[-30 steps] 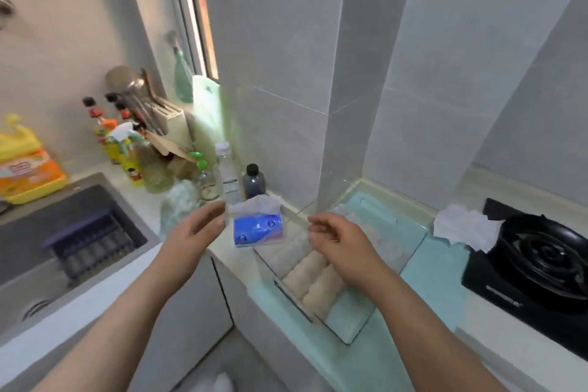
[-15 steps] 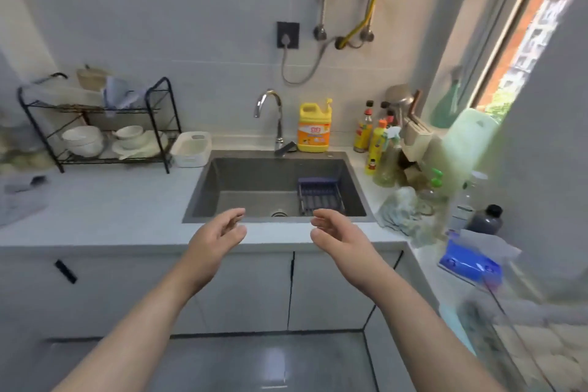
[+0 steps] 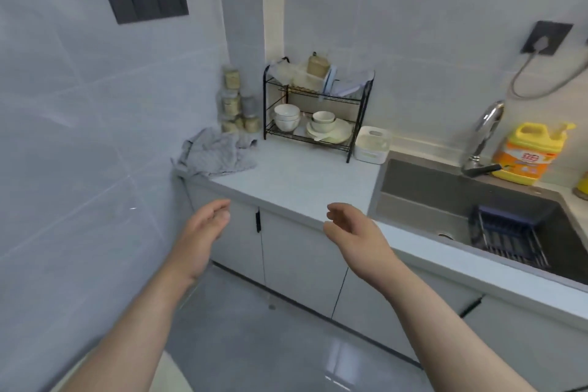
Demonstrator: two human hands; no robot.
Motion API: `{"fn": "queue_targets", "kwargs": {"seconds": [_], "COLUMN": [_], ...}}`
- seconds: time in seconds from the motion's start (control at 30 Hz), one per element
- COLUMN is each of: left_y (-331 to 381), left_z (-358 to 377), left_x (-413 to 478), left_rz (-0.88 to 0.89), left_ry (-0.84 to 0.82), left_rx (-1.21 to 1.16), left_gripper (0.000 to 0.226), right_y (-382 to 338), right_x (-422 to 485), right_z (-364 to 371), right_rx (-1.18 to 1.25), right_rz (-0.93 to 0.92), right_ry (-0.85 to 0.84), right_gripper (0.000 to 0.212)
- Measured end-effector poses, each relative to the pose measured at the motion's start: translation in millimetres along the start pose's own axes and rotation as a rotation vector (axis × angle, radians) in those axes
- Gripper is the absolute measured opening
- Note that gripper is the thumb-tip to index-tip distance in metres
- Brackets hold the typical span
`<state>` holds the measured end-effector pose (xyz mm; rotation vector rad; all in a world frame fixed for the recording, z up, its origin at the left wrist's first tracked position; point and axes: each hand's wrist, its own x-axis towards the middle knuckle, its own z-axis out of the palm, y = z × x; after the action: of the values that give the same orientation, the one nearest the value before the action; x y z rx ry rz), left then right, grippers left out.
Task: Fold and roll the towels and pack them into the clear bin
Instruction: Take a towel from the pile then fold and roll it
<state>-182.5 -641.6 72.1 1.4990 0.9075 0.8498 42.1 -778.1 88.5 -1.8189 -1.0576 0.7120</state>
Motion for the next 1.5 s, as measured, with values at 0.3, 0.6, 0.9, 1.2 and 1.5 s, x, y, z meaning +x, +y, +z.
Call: {"fn": "queue_targets", "kwargs": {"seconds": [0.3, 0.6, 0.9, 1.2, 1.5], "left_y": [-34, -64, -95, -171, -208], "left_z": [-60, -70, -113, -148, -157], "left_x": [96, 272, 415, 593, 692], "left_rz": [-0.061, -0.152, -0.298, -0.280, -0.290], "left_ry": [0.080, 0.098, 0.153, -0.086, -0.334], "left_rx": [0.081, 0.109, 0.180, 0.642, 1.138], "left_gripper": [0.070, 0.051, 0.047, 0.039, 0.067], "right_y": [-18, -9, -22, -2, 31], "right_x": [117, 322, 474, 628, 722], "right_z": [63, 96, 145, 225, 290], "right_rx": [0.024, 0.081, 0.021, -0.164, -0.636], "right_rz": [-0.003, 0.054, 0.124, 0.281, 0.342], "right_ry": [-0.083, -0.136, -0.259, -0.242, -0.338], "right_gripper": [0.041, 0.037, 0.038, 0.043, 0.014]}}
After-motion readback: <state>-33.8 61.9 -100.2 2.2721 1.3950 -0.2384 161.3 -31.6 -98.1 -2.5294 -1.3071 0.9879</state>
